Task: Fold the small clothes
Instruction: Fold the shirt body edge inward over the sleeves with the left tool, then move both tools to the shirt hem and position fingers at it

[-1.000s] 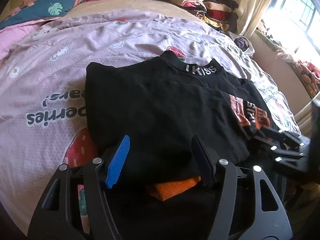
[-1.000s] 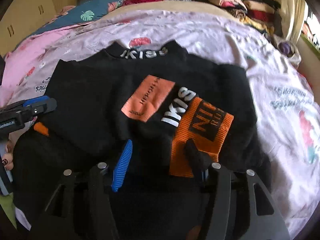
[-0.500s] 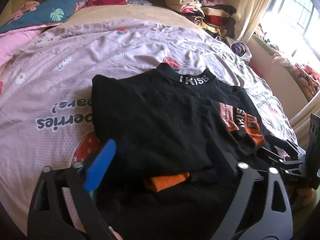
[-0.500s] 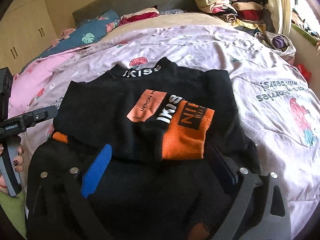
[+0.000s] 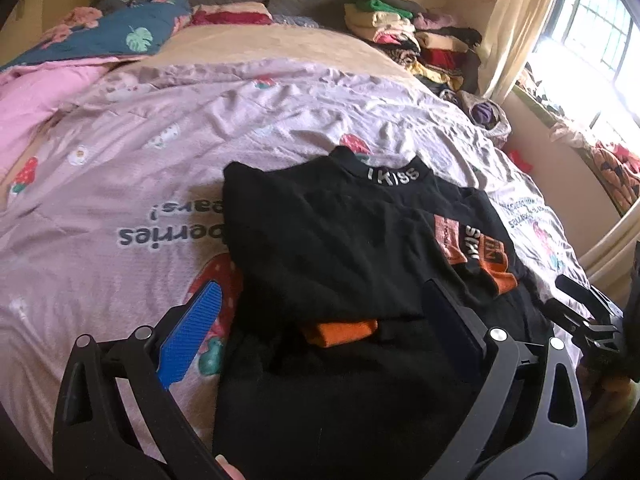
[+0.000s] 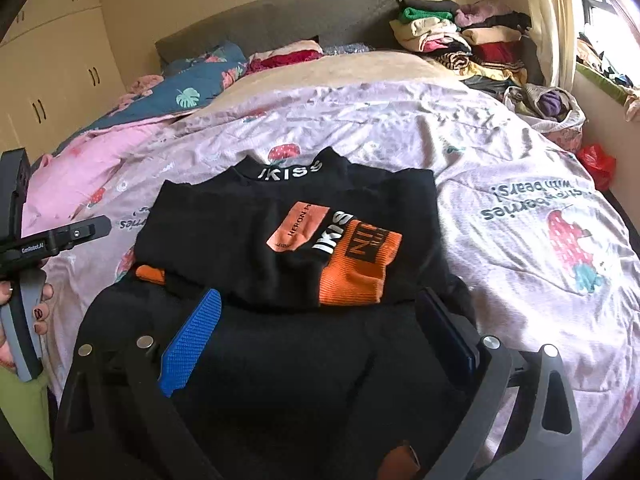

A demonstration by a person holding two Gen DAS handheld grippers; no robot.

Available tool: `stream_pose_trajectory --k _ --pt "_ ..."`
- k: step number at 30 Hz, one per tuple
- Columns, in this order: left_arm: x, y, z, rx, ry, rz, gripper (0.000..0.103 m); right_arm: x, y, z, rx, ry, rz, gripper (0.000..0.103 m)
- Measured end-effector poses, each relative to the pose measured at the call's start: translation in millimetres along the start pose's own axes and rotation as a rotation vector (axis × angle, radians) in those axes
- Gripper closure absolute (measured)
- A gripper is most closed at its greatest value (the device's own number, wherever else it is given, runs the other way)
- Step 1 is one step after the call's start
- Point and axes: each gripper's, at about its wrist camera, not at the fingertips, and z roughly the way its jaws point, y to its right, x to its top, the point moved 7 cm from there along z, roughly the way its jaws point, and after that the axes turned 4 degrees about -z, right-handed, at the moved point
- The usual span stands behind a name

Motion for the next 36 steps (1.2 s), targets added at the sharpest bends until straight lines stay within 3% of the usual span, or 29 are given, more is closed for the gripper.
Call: stream_pose_trajectory --k 10,17,36 --pt "-27.2 -7.8 -37.1 0.023 0.051 -0.037 0.01 -12.8 10.1 -32.3 -0.004 0.027 -0.006 0.006" --pt "-48.2 -25.7 -46.4 0.036 0.04 -0.097 0.01 -23.5 15.6 -47.0 -0.021 0.029 -0.015 0.006" --pt "-95.3 -45.5 -67.1 0.058 0.006 -0.115 0.01 -53.5 18.7 -68.8 -0.032 0.016 -0.032 0.006"
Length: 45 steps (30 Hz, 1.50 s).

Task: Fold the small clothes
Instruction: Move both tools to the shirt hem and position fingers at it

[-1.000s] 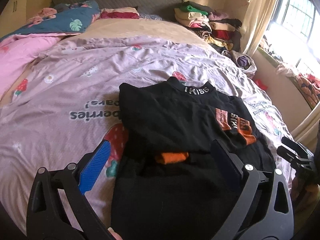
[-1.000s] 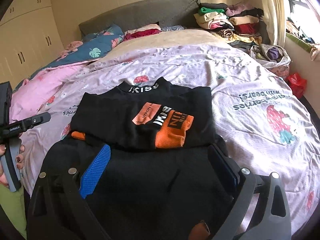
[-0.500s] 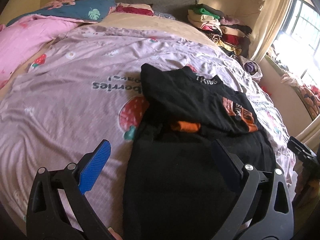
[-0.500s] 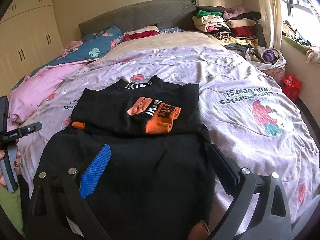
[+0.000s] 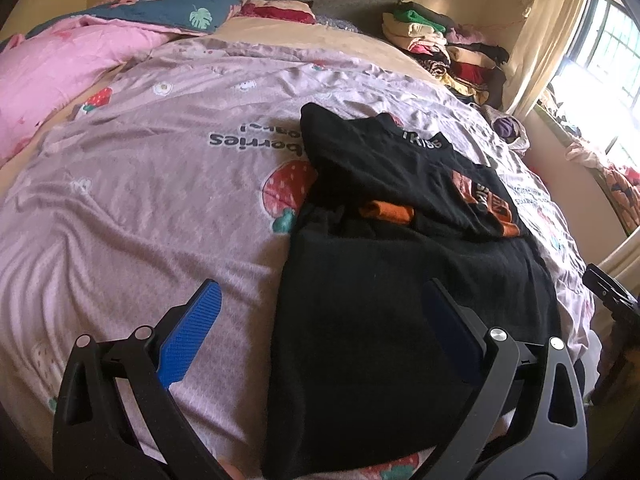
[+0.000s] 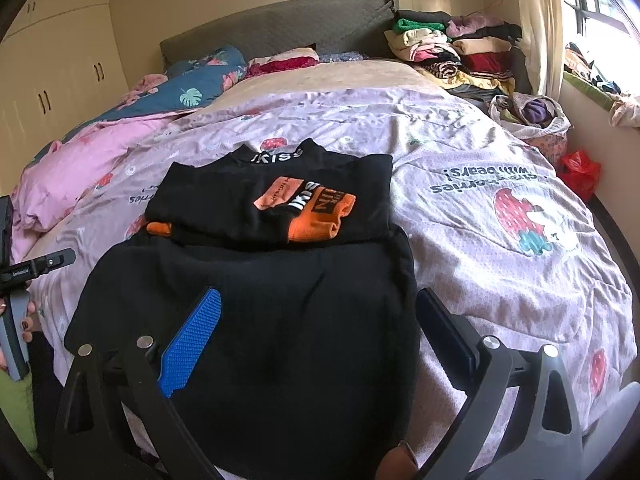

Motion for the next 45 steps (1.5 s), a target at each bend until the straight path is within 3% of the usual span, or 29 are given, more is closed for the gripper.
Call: stream_pose_trajectory --k 17,28,45 --pt "-34.4 -1.1 1.3 -0.044 -0.06 0.003 0.01 -23.0 -2.8 -7.4 -0.012 -0.027 -0.035 0.006" --pt "-56.5 -4.0 7.6 -0.085 -0.126 -0.026 0.046 -44.0 -2.8 -11.7 -0.013 -0.063 -0.044 0.006" --pt "-94.7 -10.8 12.7 -0.068 -0.212 -0.028 0.048 -85.2 4.0 -19.9 0.047 -0.144 -0.035 0.006"
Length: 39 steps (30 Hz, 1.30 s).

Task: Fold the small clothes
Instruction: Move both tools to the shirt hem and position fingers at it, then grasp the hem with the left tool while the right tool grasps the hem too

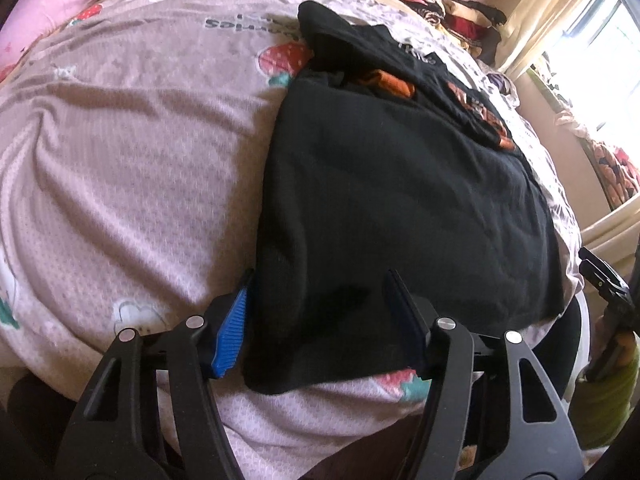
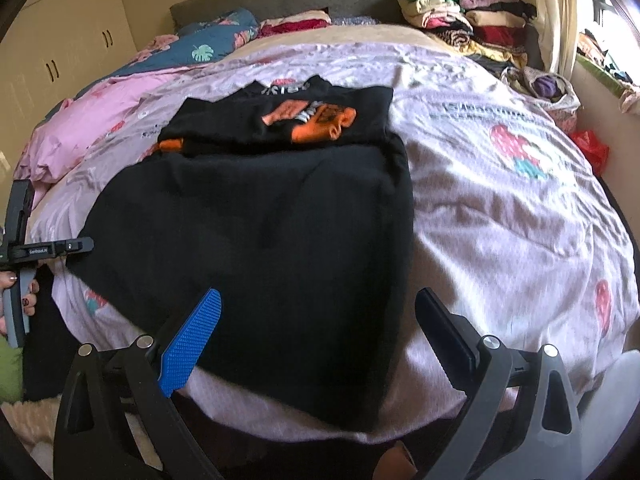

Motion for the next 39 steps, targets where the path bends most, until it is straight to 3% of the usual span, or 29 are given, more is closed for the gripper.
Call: stream_pose_trajectory --k 4,6,11,13,18,22,23,24,26,28,29,31,39 --pt "-6.1 -2.1 -0.5 0.002 -0.008 0.004 0.048 -18.0 2.4 2.7 0.023 -0.038 0.011 0.008" --pt "-8.8 -3.0 -0.5 0.007 -0.012 0.008 0.048 -27.1 2.5 4.5 0.034 -0.058 0.014 0.019" --pt "-13.2 -4.0 -0.8 0.018 -0.017 0.015 0.048 -41.9 6.7 9.9 0.056 -0.094 0.04 0.031" --pt "-13.8 -5.0 -0.7 0.021 -0.019 0.014 0.048 -45.2 9.4 13.0 0.059 -0.108 0.053 0.032" --pt "-14.2 -6.8 -0.9 0.017 -0.021 0.009 0.048 -54.5 13.6 23.6 0.093 -0.148 0.086 0.053" --pt "-14.7 -10.5 0.4 0.007 -0.024 -0.008 0.048 -56.2 10.9 23.6 0.101 -0.149 0.069 0.065" --pt "-14.7 -11.0 0.9 0.01 -0.026 -0.008 0.049 -55.9 11.6 22.8 0.101 -0.147 0.069 0.078" --pt "-13.7 -11.7 1.5 0.014 -0.026 -0.008 0.052 -55.1 12.1 21.6 0.097 -0.141 0.066 0.089" --pt "-12.7 -15.4 -0.1 0.019 -0.024 -0.02 0.06 -50.0 11.4 14.7 0.112 -0.111 0.065 0.094" --pt "-11.6 -19.0 -1.1 0.022 -0.019 -0.033 0.075 -43.5 8.9 6.4 0.134 -0.074 0.059 0.094" --pt "-11.3 -20.6 -1.8 0.016 -0.018 -0.042 0.077 -38.8 6.6 0.3 0.14 -0.048 0.049 0.095" --pt "-9.8 -20.8 -5.4 -0.004 -0.008 -0.056 0.095 -30.6 4.8 -7.1 0.148 -0.01 0.04 0.095" --pt "8.4 -4.8 -44.9 -0.063 0.109 -0.037 0.1 -1.0 20.3 -36.1 0.144 0.123 0.086 0.095"
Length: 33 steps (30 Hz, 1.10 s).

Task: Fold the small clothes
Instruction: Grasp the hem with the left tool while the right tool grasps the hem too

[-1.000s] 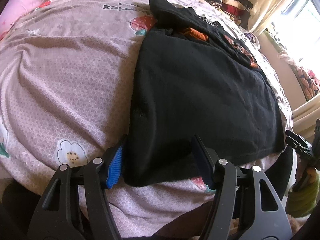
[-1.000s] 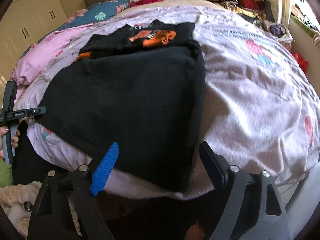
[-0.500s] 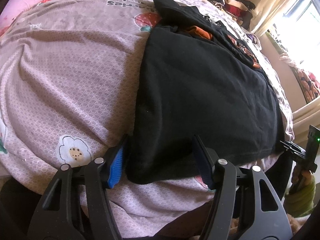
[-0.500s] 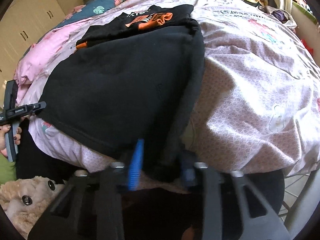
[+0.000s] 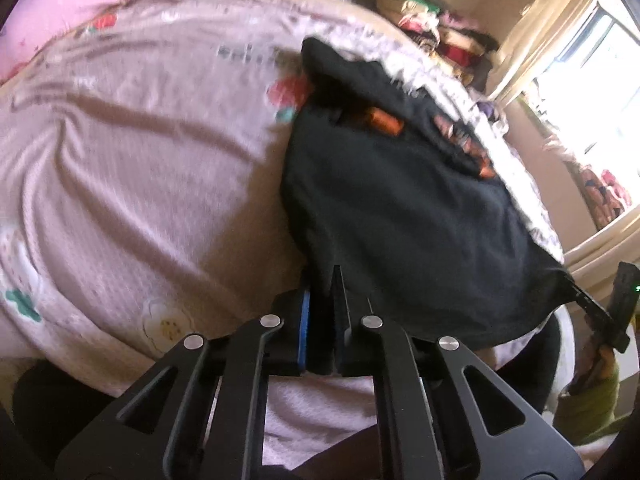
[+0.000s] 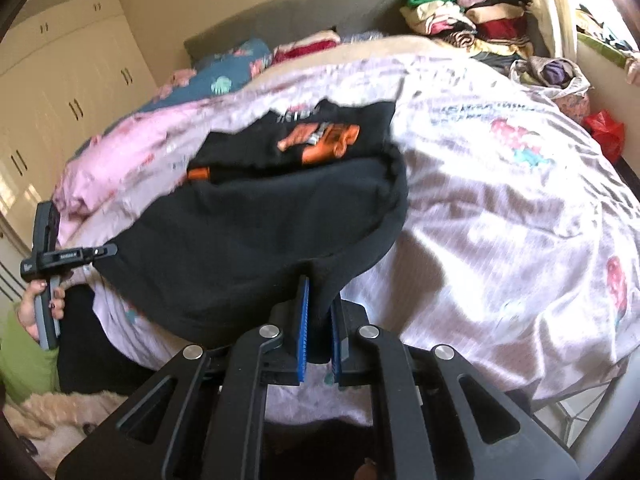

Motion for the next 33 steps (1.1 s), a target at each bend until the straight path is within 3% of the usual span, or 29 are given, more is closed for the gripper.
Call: stream_pose_trajectory --k 15,23,27,30,32,33 --pt "58.2 50.0 -57.5 -0.108 0.196 0.041 0.1 51.8 11.3 -47.2 -0.019 0.231 0.049 0.095" --pt "96.2 55.6 -82.4 -0.116 0.296 0.033 0.103 78.5 18.6 -49.4 -0.031 0.282 0.075 0.095" --pt "106.4 43.4 -67.2 -0.092 0.266 0.005 0.103 86.6 25.5 -34.8 -0.054 0.263 0.095 0.095" --pt "94.5 36.3 -47.7 -0.088 0.19 0.001 0.103 85.7 26.3 -28.8 -0.062 0.246 0.094 0.095" --pt "78.4 30.8 -34.7 -0.081 0.13 0.0 0.091 81.5 26.7 -27.6 -0.066 0.238 0.085 0.095" --pt "69.8 28.7 -28.5 -0.088 0.096 -0.004 0.077 78.9 27.6 -26.9 -0.072 0.235 0.085 0.095"
